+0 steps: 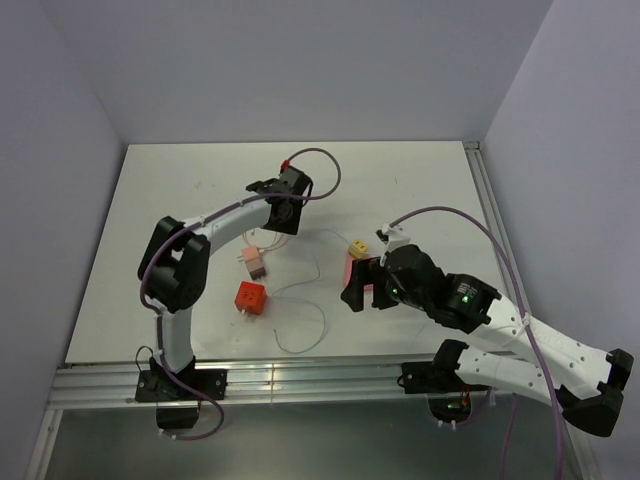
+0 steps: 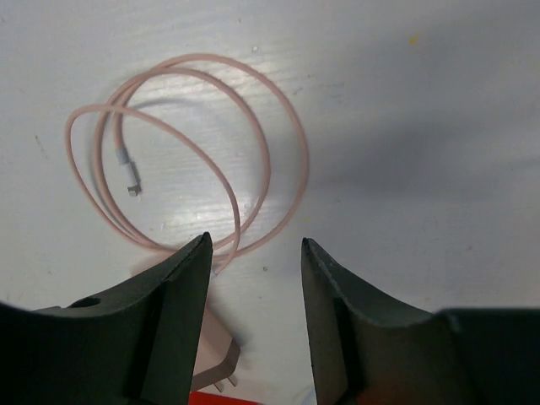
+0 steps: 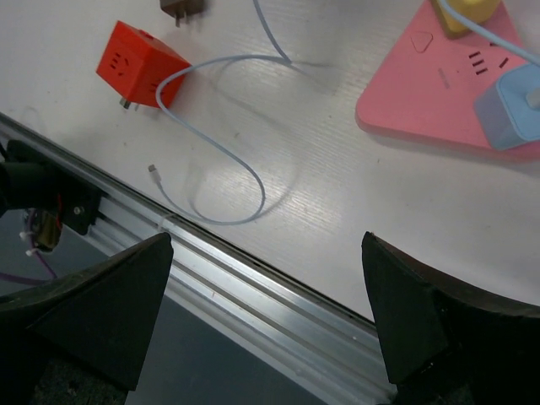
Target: Insert the plug
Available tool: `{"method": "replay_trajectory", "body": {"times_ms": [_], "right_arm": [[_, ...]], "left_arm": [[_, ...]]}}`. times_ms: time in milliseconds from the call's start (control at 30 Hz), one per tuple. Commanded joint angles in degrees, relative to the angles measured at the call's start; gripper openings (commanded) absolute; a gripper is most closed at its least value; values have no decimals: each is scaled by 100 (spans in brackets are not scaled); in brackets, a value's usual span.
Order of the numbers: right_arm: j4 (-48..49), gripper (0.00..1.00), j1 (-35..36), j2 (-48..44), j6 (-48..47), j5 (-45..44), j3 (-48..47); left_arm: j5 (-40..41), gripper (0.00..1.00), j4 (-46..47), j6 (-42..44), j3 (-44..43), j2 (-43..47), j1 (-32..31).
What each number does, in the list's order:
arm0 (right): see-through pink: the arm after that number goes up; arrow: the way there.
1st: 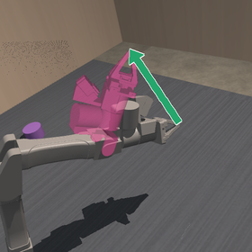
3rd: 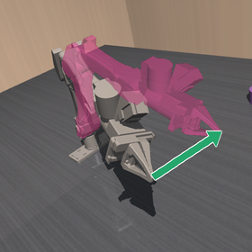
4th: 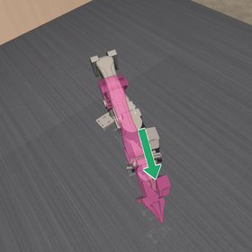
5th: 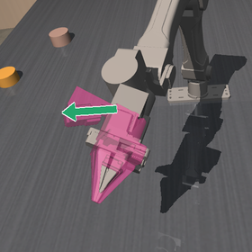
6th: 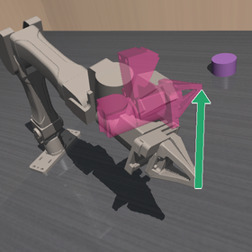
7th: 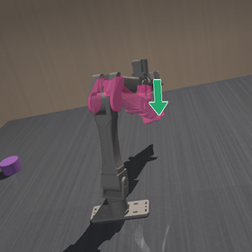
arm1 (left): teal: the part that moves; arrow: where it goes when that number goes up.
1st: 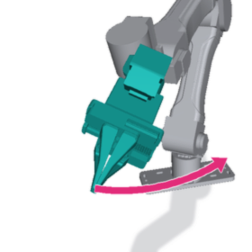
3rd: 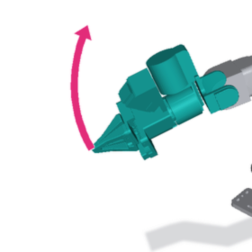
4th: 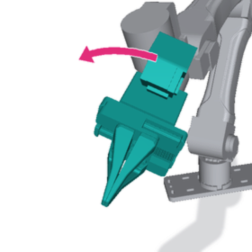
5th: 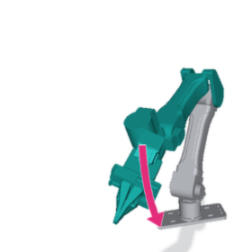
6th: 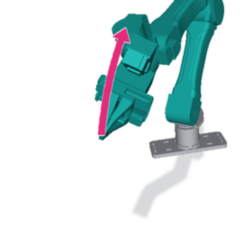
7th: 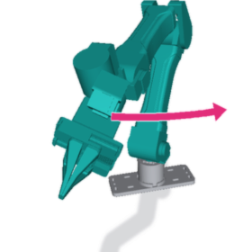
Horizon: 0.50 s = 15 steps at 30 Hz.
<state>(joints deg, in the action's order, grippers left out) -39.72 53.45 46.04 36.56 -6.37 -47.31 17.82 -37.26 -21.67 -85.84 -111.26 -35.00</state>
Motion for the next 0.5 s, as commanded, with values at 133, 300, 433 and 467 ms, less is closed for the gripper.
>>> {"method": "replay_trajectory", "body": {"times_ms": [133, 300, 433, 467], "right_arm": [[0, 100, 16, -394, 62, -83, 222], [-97, 100, 16, -491, 115, -154, 275], [-35, 100, 7, -439, 115, -93, 249], [-35, 100, 7, -403, 106, -75, 214]], "left_arm": [[792, 53, -405, -109, -995, -914, 37], [732, 50, -169, -443, -707, -775, 37], [626, 42, -272, -425, -977, -1063, 90], [574, 36, -308, -426, -1091, -1151, 134]]}}
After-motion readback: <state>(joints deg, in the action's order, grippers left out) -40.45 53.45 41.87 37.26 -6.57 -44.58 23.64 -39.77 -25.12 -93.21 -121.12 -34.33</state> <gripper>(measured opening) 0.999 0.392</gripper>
